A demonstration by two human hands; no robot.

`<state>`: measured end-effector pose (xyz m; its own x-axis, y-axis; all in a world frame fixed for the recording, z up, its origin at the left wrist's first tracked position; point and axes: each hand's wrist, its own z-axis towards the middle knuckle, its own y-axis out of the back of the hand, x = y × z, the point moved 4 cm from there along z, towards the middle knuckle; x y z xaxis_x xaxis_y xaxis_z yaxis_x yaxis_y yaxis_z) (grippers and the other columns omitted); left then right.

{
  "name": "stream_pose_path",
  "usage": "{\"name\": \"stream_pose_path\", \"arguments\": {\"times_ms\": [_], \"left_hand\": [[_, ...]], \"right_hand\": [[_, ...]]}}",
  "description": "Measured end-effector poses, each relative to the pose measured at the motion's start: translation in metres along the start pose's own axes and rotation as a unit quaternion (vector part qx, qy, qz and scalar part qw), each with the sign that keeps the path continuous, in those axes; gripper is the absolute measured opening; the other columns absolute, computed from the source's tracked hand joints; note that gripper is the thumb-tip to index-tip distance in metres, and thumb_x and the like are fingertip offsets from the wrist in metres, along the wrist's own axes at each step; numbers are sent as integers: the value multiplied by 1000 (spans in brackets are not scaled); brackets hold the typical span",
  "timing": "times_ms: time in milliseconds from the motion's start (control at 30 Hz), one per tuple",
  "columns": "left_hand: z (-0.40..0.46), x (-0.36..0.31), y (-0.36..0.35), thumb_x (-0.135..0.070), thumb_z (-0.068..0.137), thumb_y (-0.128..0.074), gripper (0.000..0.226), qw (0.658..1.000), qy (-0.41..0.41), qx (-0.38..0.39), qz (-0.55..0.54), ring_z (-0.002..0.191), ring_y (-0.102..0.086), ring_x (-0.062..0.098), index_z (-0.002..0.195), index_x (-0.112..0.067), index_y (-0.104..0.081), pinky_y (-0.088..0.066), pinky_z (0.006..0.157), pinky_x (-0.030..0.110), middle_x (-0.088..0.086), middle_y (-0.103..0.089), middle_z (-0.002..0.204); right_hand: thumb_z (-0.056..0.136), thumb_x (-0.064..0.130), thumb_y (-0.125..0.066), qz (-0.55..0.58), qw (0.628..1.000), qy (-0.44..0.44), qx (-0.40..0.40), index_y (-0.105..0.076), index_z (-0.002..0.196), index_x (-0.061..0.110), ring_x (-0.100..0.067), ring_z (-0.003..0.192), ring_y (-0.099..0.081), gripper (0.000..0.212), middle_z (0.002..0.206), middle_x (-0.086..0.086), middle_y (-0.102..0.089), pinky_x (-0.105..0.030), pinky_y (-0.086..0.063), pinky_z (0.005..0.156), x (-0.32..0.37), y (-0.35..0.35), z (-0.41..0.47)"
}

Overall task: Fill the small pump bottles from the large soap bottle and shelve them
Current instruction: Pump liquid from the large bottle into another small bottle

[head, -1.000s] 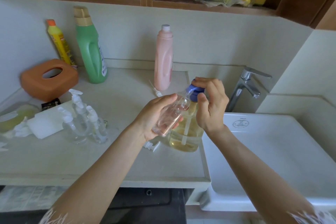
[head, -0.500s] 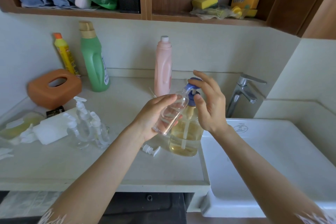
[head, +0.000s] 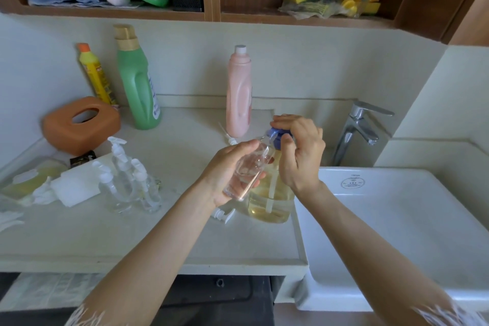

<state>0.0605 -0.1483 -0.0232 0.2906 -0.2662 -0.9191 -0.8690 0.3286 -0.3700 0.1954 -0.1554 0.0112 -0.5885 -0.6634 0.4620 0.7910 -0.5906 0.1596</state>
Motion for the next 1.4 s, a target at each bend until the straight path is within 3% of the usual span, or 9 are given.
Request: {"name": "stream_pose_path", "arguments": {"times_ms": [133,233,433,533,667,967,1133,1300,1400], "left_hand": [[-5,-2,-2,-31,72,-73,29,1000,13,15,-12,55,-62,17,92,-11,-70,-48,46,23,9,-72,83],[-7,-7,-3,-31,69,-64,20,999,19,29,-36,59,-64,17,76,-18,-78,-49,49,23,8,-72,87],[-10,-12,-2,-33,76,-68,36,998,-26,42,-33,70,-66,18,105,-13,-70,-51,56,26,10,-66,104],[-10,-8,0,-37,79,-67,45,998,-35,41,-36,71,-67,18,118,-13,-62,-51,55,26,5,-67,107],[-8,-4,-1,-40,78,-64,46,997,-48,37,-53,63,-65,19,114,-12,-61,-47,47,24,2,-70,88],[-5,0,4,-30,68,-62,46,999,-17,6,-40,55,-63,19,109,-10,-61,-43,43,22,4,-72,82],[-8,-2,2,-28,69,-69,28,998,-11,19,-61,60,-66,19,92,-12,-69,-48,47,23,5,-73,82],[-6,-8,4,-32,75,-73,35,999,-19,22,-39,64,-67,18,104,-13,-65,-50,51,24,2,-70,84],[-6,-8,4,-36,74,-65,37,999,-22,27,-40,65,-68,17,105,-15,-65,-51,52,23,0,-71,83]], "right_hand": [[80,14,-37,7,1000,9,25,-71,87,2,-22,96,-63,37,95,-4,-71,-48,-46,85,6,3,0],[86,18,-37,21,998,23,56,-71,93,3,-16,99,-59,38,101,3,-66,-37,-46,88,8,9,11],[93,22,-38,5,996,46,82,-71,99,3,-17,103,-59,38,105,-4,-69,-15,-40,92,6,10,18],[93,22,-39,16,994,64,82,-67,106,-1,-22,112,-56,38,113,-5,-64,-20,-38,99,2,8,11],[98,36,-33,18,992,112,53,-60,109,-10,-28,117,-49,54,118,-14,-57,-34,-34,105,3,1,-4],[100,49,-20,-27,998,64,9,-70,90,4,-24,98,-60,68,94,-5,-68,-44,-42,80,-4,-2,-8],[100,45,-22,2,996,69,49,-67,98,-2,-28,104,-56,65,101,-11,-65,-29,-39,93,2,3,-1],[93,27,-33,43,994,50,88,-69,101,0,-24,107,-58,45,109,-6,-65,-31,-43,94,2,14,17],[96,34,-35,44,993,59,95,-67,105,-2,-25,110,-57,49,113,-8,-64,-35,-44,96,1,13,15]]}}
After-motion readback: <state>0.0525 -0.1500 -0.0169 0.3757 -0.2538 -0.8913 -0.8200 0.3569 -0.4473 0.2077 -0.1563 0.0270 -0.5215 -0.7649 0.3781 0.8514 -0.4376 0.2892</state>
